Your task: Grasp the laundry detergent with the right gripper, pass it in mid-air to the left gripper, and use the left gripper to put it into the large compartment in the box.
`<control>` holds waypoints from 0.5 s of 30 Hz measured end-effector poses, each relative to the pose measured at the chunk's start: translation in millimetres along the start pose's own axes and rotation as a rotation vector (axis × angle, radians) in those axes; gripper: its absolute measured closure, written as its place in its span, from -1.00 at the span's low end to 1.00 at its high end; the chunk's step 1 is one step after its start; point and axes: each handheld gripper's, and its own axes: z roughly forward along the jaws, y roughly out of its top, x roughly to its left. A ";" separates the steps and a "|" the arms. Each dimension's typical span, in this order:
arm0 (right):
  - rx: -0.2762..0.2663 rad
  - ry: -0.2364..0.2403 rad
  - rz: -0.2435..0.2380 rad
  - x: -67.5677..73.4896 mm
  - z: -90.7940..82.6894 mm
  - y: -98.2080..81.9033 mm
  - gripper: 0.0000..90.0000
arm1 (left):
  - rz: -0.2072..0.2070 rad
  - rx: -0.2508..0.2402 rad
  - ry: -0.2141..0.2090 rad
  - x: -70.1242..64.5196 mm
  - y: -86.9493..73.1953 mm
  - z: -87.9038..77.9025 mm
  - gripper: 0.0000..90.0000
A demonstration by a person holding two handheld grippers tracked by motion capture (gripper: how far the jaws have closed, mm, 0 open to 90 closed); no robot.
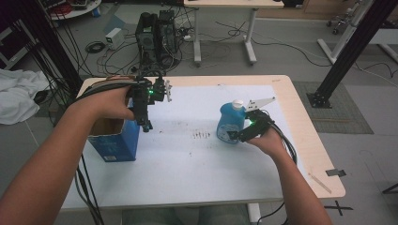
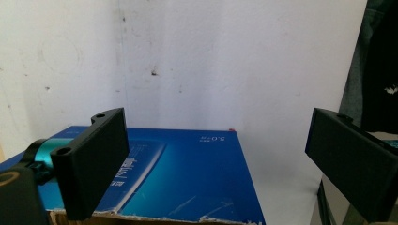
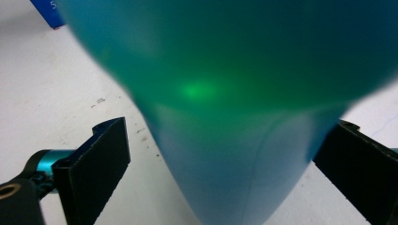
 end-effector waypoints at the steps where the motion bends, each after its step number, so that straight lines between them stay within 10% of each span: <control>1: -0.005 0.002 0.005 0.4 0.9 0.2 -0.93 | 0.000 0.003 0.004 -0.2 -0.2 -0.2 -0.86; 15: -0.023 0.000 0.000 1.2 3.4 0.9 -0.92 | -0.003 0.013 0.002 0.9 -3.2 2.2 -0.86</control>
